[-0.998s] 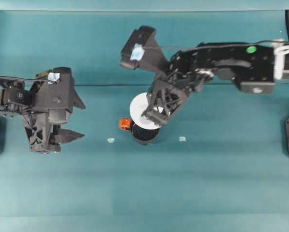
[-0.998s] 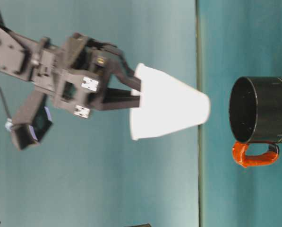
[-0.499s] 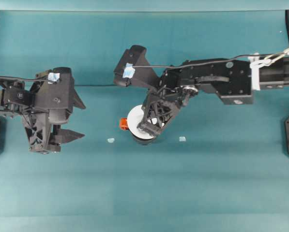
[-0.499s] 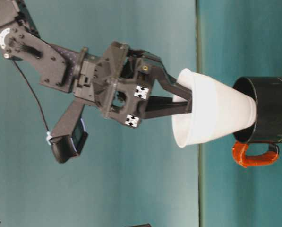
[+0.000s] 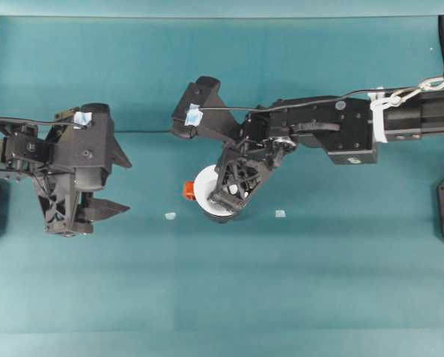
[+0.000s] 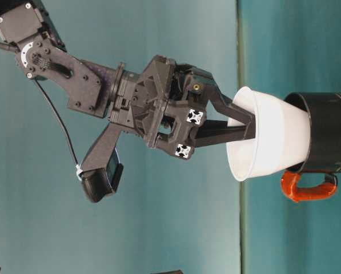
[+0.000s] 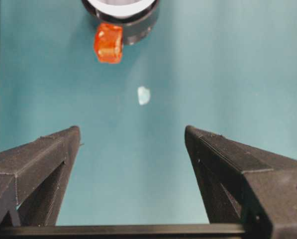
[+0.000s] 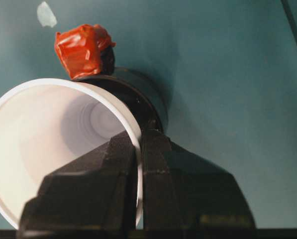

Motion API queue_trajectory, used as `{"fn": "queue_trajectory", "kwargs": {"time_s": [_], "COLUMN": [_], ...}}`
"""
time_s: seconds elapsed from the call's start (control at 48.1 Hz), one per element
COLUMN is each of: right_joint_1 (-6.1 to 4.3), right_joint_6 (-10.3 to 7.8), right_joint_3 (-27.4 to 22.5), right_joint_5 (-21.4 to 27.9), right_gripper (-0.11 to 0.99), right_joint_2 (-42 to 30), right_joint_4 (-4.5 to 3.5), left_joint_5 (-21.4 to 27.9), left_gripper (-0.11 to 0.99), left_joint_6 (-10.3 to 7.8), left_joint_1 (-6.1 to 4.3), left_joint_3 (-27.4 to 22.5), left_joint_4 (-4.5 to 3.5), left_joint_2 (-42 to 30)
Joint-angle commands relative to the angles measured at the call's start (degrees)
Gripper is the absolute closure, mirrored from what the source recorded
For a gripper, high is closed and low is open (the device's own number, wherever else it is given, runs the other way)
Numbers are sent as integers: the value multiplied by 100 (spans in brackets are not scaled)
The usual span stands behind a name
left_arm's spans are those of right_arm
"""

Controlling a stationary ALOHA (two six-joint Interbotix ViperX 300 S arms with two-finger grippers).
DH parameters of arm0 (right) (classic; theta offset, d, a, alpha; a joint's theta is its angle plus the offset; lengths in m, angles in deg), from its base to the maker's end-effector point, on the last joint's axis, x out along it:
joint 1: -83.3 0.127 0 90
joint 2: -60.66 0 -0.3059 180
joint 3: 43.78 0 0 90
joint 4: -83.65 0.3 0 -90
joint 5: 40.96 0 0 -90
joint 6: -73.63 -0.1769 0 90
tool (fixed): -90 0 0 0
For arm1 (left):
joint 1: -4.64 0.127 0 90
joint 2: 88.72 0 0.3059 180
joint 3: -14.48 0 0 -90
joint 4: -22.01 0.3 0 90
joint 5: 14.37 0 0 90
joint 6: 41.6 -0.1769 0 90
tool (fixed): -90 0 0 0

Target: Put the paper cup into the moved red handle cup holder.

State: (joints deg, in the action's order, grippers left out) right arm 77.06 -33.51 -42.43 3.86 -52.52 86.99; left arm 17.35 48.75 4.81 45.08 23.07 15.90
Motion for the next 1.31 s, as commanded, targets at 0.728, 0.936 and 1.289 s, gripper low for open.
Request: {"fn": "queue_trajectory", "kwargs": {"time_s": [0.728, 0.936, 1.289], "right_joint_1": [132, 132, 132], "right_joint_6": [44, 44, 35], "right_joint_3": [-79, -70, -70], "right_joint_5": [70, 70, 53], "right_gripper": [44, 29, 27], "right_joint_2": [97, 149, 404], "right_joint_4": [0, 0, -70], "left_joint_5": [-44, -44, -44], "left_gripper": [-4, -4, -4], "left_joint_6": [-9, 0, 0], "left_joint_1": [-9, -9, -9], "left_joint_3": [-62, -62, -62], "left_joint_4": [9, 9, 9], "left_joint_2": [18, 26, 26]}}
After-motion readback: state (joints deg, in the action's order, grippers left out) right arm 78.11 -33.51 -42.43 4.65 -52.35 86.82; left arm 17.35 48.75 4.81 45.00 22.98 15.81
